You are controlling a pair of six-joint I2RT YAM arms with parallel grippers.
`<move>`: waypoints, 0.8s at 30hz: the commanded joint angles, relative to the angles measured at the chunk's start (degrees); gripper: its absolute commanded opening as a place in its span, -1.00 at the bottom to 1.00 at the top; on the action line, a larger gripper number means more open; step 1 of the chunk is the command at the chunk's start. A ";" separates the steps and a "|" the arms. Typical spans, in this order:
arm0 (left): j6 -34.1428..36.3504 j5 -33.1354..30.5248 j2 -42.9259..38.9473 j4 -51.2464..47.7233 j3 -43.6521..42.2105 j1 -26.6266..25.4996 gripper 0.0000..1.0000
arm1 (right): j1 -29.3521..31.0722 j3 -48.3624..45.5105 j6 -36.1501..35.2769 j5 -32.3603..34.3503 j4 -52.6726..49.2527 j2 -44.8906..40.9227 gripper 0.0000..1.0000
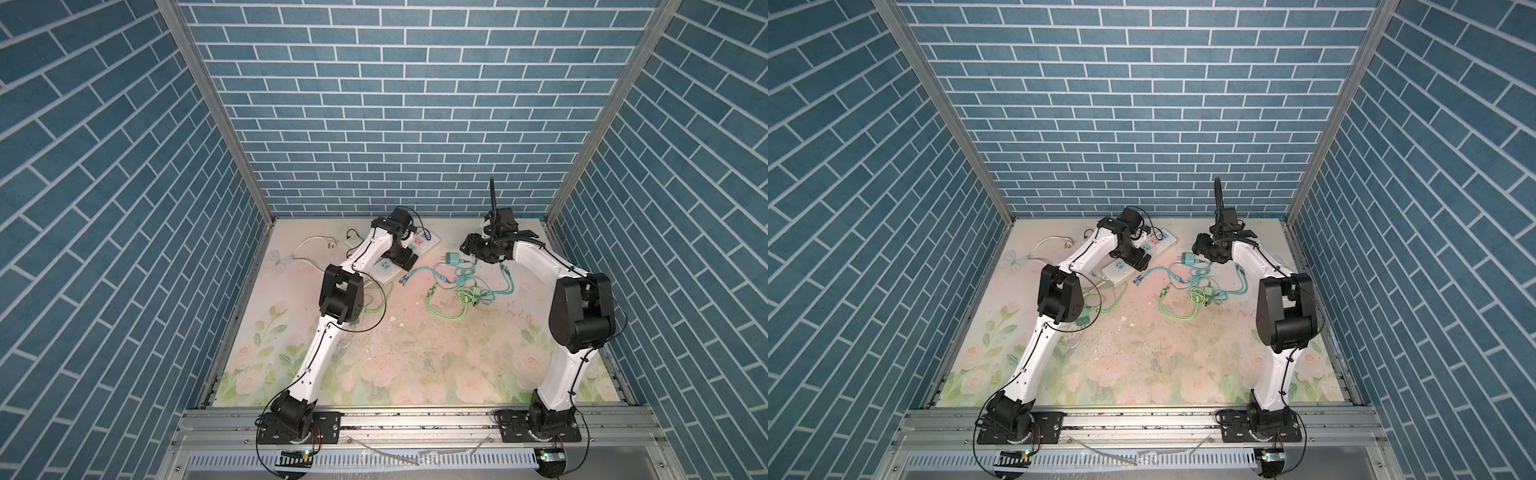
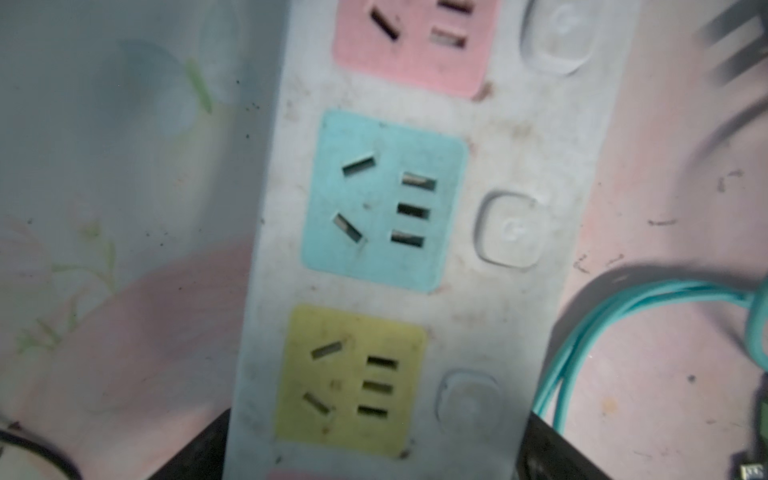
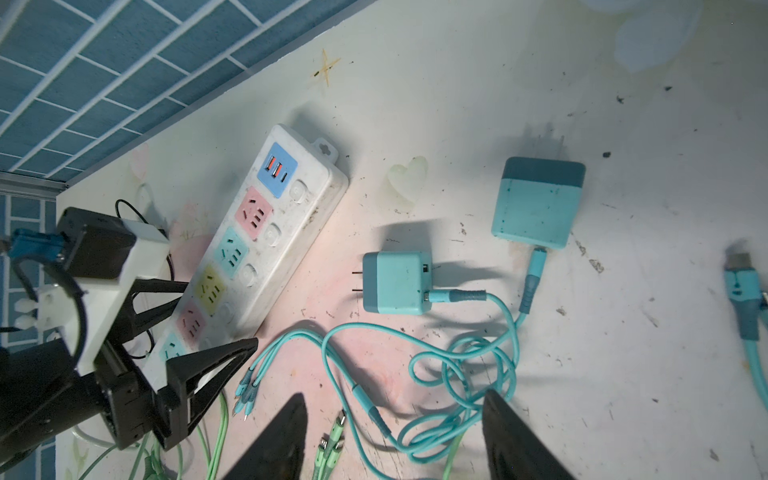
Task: Insert the plug
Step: 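Grasp the white power strip body with the left gripper, then drag the power strip toward the robot with the left gripper while the right gripper withdraws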
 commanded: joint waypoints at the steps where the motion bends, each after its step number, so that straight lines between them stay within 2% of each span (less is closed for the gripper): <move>1: 0.13 0.63 2.20 -2.58 1.51 0.11 0.99 | 0.07 -0.98 -1.68 -0.61 -0.96 -2.75 0.33; 3: 0.11 0.80 2.46 -2.56 1.63 0.13 0.98 | 0.07 -1.42 -1.68 -0.57 -0.82 -3.34 0.33; 6: 0.19 1.12 2.62 -2.56 1.73 0.03 0.86 | 0.06 -2.26 -1.90 -0.26 -0.91 -4.20 0.33; 11: 0.37 1.72 2.48 -3.41 2.86 0.05 0.26 | 0.03 -3.45 -2.21 0.34 -1.29 -5.64 0.33; 15: 0.29 0.68 0.93 -3.17 2.87 0.00 -0.02 | -0.05 -4.54 -3.00 1.42 -2.15 -7.49 0.33; 19: 0.56 -0.55 -1.38 -1.66 2.87 -0.32 -0.16 | -0.20 -6.10 -3.75 2.48 -2.81 -9.83 0.33; 24: 1.52 0.05 -5.31 -0.11 3.68 -0.75 -0.20 | -0.29 -7.28 -4.62 3.80 -4.07 -12.40 0.33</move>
